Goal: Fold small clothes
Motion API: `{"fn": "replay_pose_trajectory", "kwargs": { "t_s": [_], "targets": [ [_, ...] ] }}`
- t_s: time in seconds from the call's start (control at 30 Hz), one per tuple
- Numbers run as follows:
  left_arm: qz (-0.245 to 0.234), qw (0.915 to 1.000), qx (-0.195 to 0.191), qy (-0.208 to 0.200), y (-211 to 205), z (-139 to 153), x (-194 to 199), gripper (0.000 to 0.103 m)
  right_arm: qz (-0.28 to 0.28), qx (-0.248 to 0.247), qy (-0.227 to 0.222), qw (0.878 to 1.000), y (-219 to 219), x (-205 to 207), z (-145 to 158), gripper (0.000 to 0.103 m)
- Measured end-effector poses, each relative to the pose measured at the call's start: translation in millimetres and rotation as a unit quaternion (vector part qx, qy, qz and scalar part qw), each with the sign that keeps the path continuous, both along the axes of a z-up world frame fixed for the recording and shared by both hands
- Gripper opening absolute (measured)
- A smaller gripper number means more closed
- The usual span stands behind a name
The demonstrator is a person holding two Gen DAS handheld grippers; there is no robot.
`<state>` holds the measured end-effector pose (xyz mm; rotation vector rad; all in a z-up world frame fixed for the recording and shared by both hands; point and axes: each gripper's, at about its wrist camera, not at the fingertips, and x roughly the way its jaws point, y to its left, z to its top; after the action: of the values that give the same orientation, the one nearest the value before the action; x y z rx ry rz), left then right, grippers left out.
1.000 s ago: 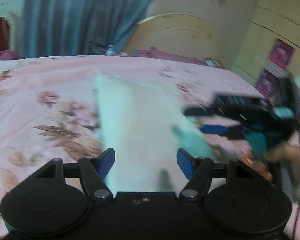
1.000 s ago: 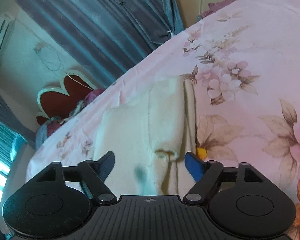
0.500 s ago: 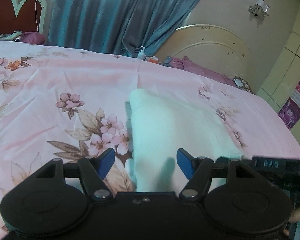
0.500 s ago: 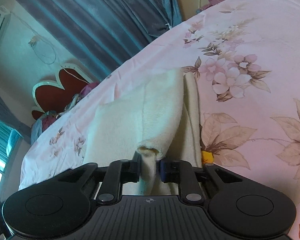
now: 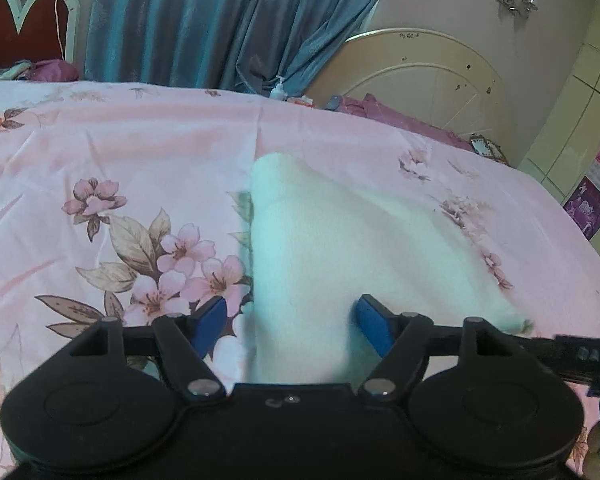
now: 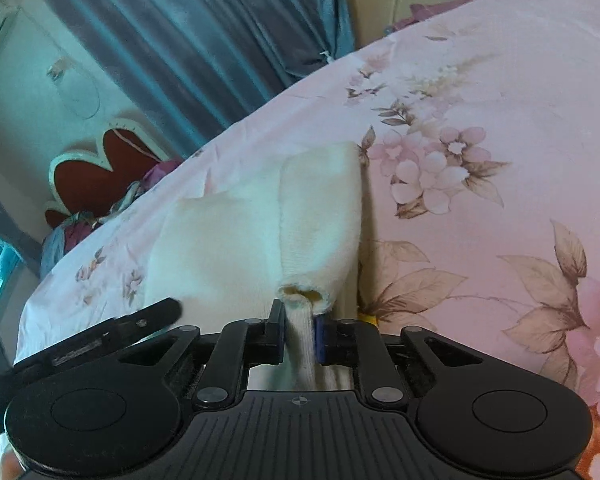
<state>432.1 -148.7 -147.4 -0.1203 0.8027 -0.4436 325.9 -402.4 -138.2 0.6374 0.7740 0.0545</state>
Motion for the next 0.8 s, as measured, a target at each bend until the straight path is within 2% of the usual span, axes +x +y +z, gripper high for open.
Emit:
{"fn": "replay_pose_trajectory", "kwargs": {
  "t_s": [0.13,0.2,0.27,0.3,0.47,0.6,0.8],
  "targets": [
    [-0.002,0.9998,-0.013,0.011,5,5,5,0.072,-0.009,0.001,-0.005,1.000,-5,-11,7,0.019],
    [-0.001,0.9998,-0.018,0.009,6,10,8,0.072,-0.015,-0.007,-0.019,1.000,-8,-12,16,0.025],
    [0.001,0.9996,-0.025,0.008,6,13,12,0.072,-0.022,-0.014,-0.031,0.999,-11,-7,24,0.057],
    [0.002,0.9995,-0.029,0.010,6,14,14,0.072,-0.025,-0.018,-0.035,0.999,-13,-4,26,0.061],
    [0.011,0.9994,-0.032,0.002,3,19,28,0.072,-0.033,-0.003,-0.024,0.999,-19,25,25,0.061],
    [0.029,0.9986,-0.043,0.013,2,18,45,0.072,-0.048,0.015,-0.003,0.999,-27,54,15,0.061],
    [0.045,0.9971,-0.053,0.032,3,8,70,0.069,-0.048,0.005,0.012,0.999,-30,88,7,0.061]
  ]
}}
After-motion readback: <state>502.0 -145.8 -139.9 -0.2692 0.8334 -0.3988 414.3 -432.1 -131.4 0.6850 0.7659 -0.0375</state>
